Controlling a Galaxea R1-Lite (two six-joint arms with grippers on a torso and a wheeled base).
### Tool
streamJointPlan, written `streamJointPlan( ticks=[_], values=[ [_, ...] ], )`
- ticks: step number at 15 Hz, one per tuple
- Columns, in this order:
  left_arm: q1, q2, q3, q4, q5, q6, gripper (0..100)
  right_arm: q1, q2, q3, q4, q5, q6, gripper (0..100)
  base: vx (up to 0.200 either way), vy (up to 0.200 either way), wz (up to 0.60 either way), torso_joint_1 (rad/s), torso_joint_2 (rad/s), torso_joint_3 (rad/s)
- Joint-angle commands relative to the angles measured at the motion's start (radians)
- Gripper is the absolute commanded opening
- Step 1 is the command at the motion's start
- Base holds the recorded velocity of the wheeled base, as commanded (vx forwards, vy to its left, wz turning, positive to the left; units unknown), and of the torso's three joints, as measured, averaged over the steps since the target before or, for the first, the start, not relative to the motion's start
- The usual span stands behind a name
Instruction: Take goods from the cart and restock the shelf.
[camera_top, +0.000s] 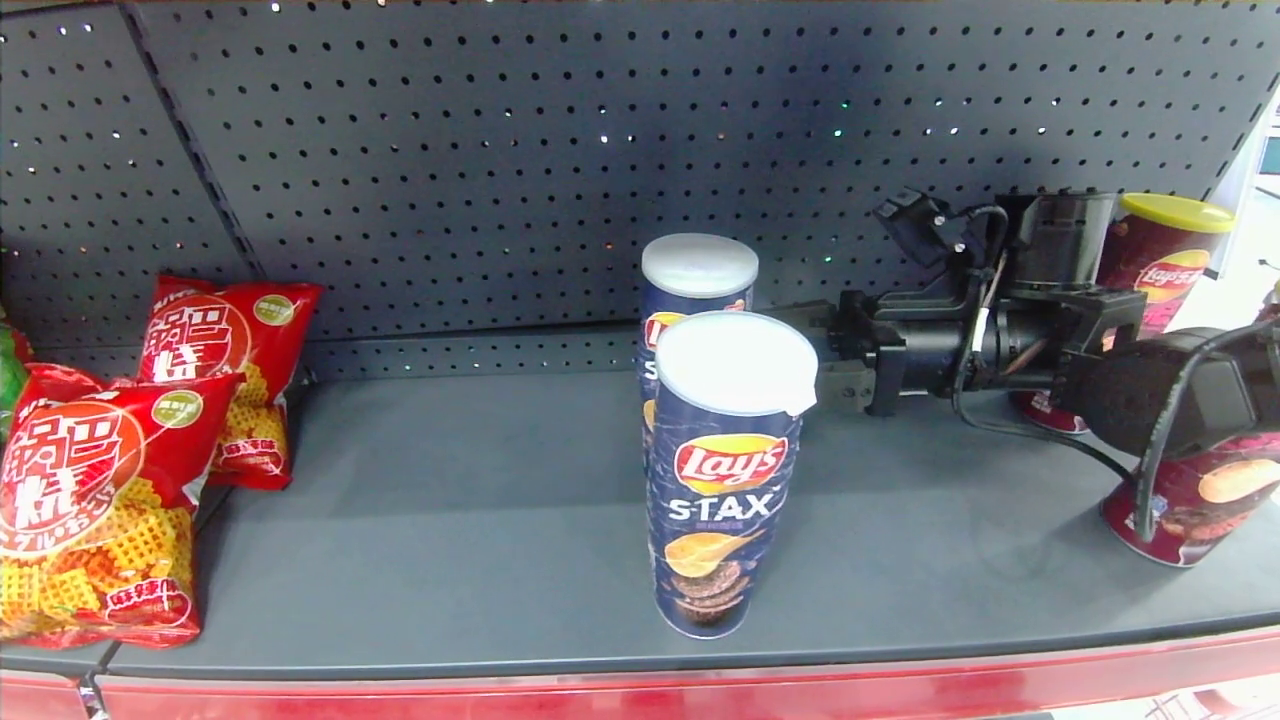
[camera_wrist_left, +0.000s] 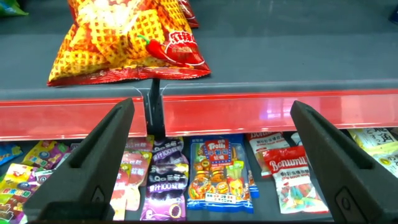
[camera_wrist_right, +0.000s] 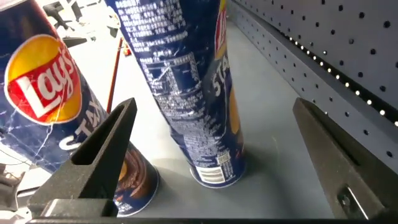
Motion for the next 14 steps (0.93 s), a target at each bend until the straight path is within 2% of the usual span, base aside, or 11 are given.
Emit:
streamJointPlan(
  ticks=[1, 14],
  values=[
    [0.0, 0.001, 0.0, 0.0, 0.0, 0.0, 100, 0.013, 0.019, -0.012, -0.001, 0.0, -0.001, 100, 0.0, 0.0, 0.0, 0.0, 0.0, 0.0],
    [0.0, 0.001, 0.0, 0.0, 0.0, 0.0, 100, 0.031, 0.12, -0.124, -0.031, -0.018, 0.001, 100, 0.0, 0.0, 0.0, 0.0, 0.0, 0.0]
  ],
)
